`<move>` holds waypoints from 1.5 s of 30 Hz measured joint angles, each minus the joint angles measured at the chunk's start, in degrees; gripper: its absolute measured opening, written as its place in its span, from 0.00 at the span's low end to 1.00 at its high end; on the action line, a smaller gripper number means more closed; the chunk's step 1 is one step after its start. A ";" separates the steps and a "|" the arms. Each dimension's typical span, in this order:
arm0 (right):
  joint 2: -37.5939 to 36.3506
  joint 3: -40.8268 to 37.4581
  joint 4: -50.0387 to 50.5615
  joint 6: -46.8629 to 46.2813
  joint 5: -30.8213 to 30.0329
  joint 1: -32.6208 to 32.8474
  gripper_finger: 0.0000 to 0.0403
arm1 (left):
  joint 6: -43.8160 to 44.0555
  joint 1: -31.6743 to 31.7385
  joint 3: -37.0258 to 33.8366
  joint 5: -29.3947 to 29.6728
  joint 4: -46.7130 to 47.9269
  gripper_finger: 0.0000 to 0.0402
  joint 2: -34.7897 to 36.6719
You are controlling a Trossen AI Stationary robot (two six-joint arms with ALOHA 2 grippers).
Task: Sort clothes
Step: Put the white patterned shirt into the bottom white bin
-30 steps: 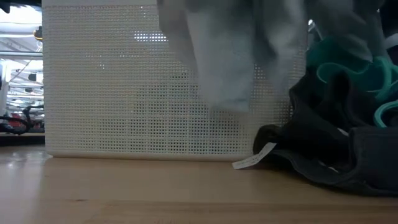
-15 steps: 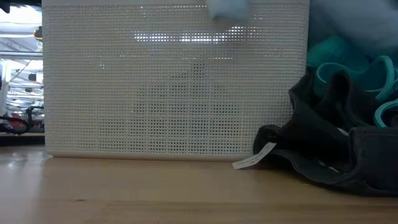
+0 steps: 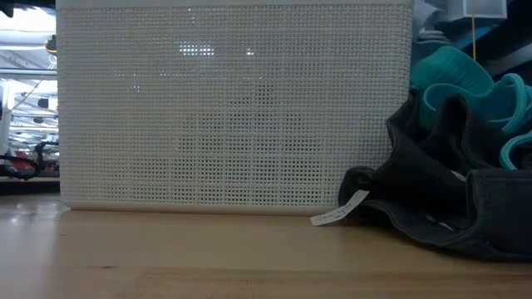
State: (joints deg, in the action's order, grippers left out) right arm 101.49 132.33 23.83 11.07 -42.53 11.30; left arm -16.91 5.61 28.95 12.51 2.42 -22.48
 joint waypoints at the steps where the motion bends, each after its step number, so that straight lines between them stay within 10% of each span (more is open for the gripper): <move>1: 0.00 -0.39 -1.33 0.15 1.83 -0.69 0.08 | 0.00 0.00 0.02 -0.02 -0.02 0.37 0.00; 14: 0.13 -8.22 -27.22 -0.08 25.47 -3.86 0.08 | -0.02 0.02 0.02 -0.01 -0.15 0.37 0.00; 27: 4.49 -8.43 -51.83 6.77 30.13 -5.06 0.08 | 0.00 0.02 0.00 0.00 -0.28 0.37 0.00; 37: 6.51 -8.41 -31.60 2.34 26.48 -5.55 0.08 | -0.27 0.00 0.02 0.00 0.01 0.37 0.00; 45: 6.51 -8.41 -1.73 0.90 9.10 -3.28 0.08 | -0.35 0.02 0.00 -0.02 0.02 0.37 0.00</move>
State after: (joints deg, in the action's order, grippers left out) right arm 108.01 123.92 22.10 11.97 -33.42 8.03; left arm -17.25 5.62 28.95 12.50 2.44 -22.48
